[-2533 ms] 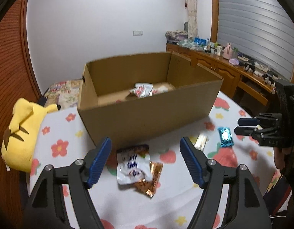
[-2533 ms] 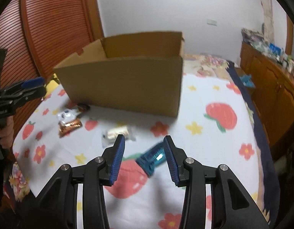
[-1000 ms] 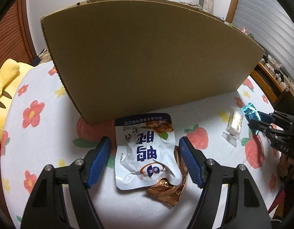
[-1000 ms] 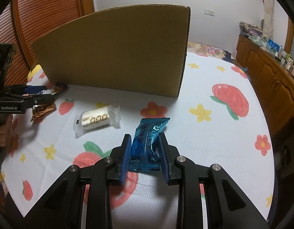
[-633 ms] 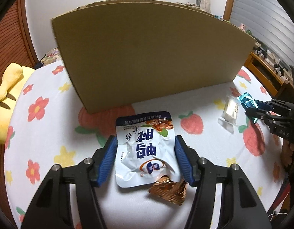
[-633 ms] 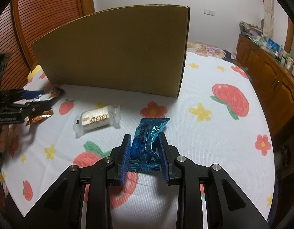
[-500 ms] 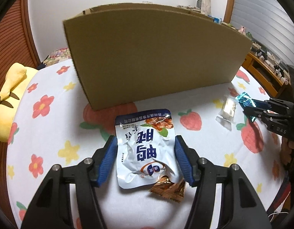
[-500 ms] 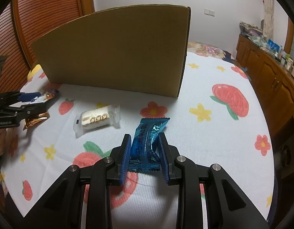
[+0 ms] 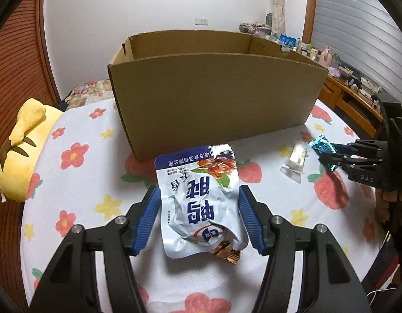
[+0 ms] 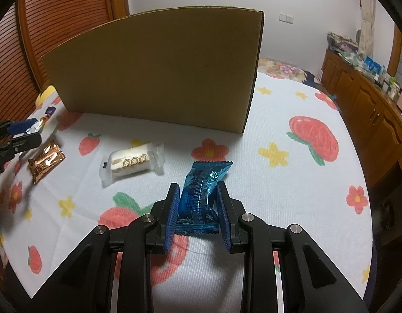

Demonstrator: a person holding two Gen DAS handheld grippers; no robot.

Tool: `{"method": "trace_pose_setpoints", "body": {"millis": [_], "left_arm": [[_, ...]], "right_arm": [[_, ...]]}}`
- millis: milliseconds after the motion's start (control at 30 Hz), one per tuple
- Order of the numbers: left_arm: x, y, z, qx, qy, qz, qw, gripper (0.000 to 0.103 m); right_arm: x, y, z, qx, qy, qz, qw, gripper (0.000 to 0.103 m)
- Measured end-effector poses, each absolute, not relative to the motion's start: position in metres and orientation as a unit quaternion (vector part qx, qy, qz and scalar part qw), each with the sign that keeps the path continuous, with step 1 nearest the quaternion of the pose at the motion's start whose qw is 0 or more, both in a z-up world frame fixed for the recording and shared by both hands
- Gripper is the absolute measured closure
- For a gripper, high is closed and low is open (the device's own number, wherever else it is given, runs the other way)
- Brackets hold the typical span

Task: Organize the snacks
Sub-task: 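Lift the white pouch and blue candy and carry them over the box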

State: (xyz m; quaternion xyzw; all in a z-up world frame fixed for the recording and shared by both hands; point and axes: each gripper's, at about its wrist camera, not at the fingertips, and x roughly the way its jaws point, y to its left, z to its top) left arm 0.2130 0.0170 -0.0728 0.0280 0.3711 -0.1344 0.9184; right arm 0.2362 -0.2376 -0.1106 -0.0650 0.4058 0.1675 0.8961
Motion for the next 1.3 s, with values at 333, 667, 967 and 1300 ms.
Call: {"method": "trace_pose_setpoints", "body": {"millis": [333,667,967,1300], "left_arm": [[0.205,0.01,-0.054,0.027,0.348,-0.15,0.925,0.043],[0.2,-0.002,-0.036,0.031,0.327,-0.163,0.93,0.043],[0.195,-0.009,-0.025,0.036,0.312,-0.17,0.934,0.043],[0.191,-0.011,-0.011,0.036,0.296,-0.173,0.939,0.042]], "right_arm": [[0.228,-0.244,-0.104,-0.049,0.389,0.165,0.905,0.083],[0.211,-0.244,-0.082,-0.029,0.361,0.186,0.913,0.083],[0.189,-0.236,-0.055,-0.017,0.328,0.209,0.921,0.083],[0.183,-0.228,-0.03,-0.019,0.302,0.225,0.926,0.083]]}}
